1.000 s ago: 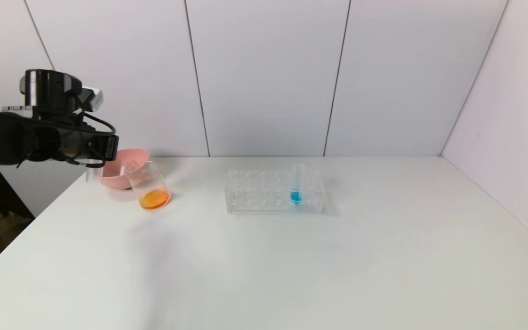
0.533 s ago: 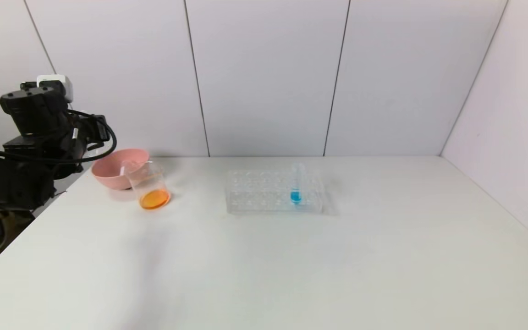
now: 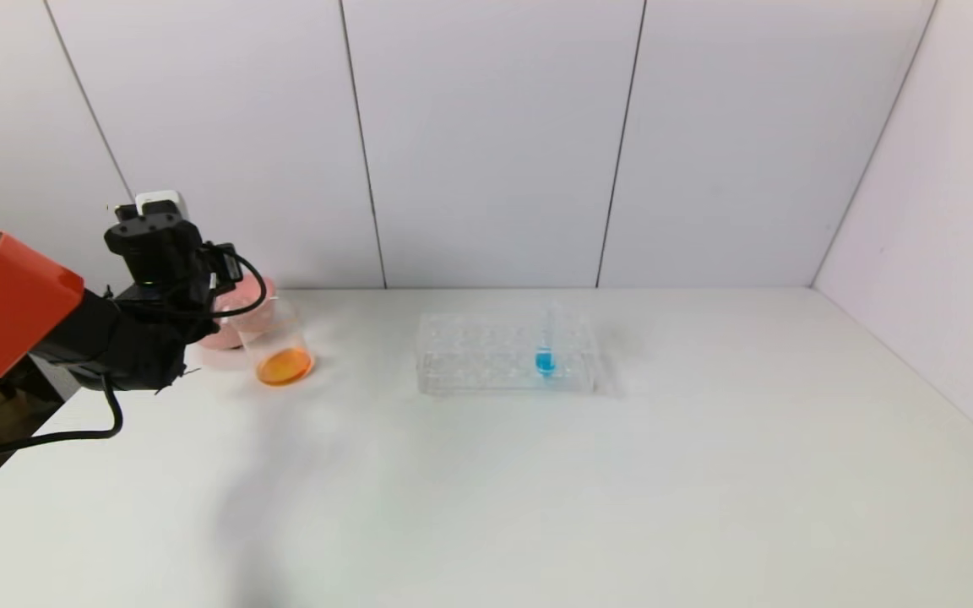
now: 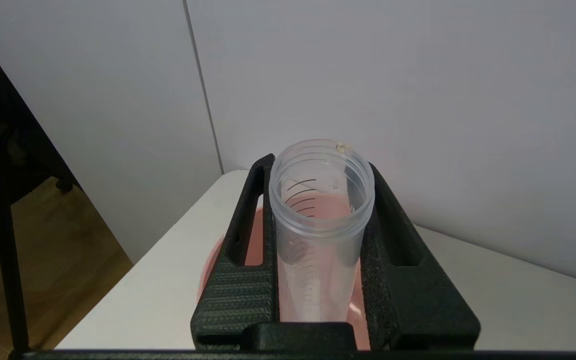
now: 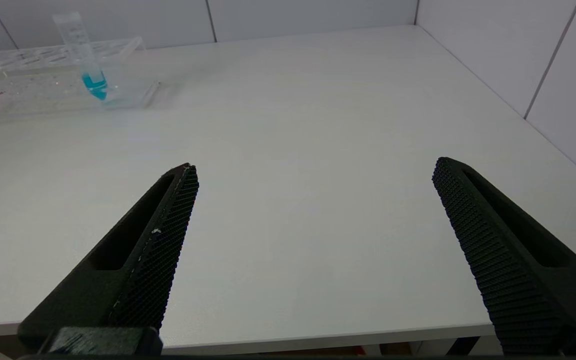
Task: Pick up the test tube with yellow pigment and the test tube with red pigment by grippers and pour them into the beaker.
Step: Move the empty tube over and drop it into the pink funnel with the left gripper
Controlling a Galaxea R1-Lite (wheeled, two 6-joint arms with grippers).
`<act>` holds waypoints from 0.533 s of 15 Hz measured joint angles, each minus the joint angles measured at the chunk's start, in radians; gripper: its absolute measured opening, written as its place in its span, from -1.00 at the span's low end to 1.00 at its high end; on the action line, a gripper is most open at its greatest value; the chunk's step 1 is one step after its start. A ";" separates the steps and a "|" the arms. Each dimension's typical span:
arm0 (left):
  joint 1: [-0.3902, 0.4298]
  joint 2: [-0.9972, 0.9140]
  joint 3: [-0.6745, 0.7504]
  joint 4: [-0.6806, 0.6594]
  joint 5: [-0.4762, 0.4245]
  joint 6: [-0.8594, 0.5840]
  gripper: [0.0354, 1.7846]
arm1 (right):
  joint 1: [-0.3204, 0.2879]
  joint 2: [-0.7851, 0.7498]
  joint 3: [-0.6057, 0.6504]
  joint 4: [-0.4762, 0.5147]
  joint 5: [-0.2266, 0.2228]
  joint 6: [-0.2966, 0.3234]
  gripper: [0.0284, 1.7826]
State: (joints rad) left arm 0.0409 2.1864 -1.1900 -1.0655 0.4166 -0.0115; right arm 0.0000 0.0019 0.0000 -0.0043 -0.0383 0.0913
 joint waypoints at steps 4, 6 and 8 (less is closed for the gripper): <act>-0.001 0.066 -0.046 -0.047 0.002 0.003 -0.42 | 0.000 0.000 0.000 0.000 0.000 0.000 0.92; 0.001 0.072 -0.043 -0.074 0.009 0.006 -0.23 | 0.000 0.000 0.000 0.000 0.000 0.000 0.92; 0.001 0.072 -0.043 -0.090 0.014 0.006 0.10 | 0.000 0.000 0.000 0.000 0.000 0.001 0.92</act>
State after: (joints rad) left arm 0.0423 2.2587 -1.2330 -1.1555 0.4309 -0.0051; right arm 0.0000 0.0019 0.0000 -0.0038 -0.0383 0.0919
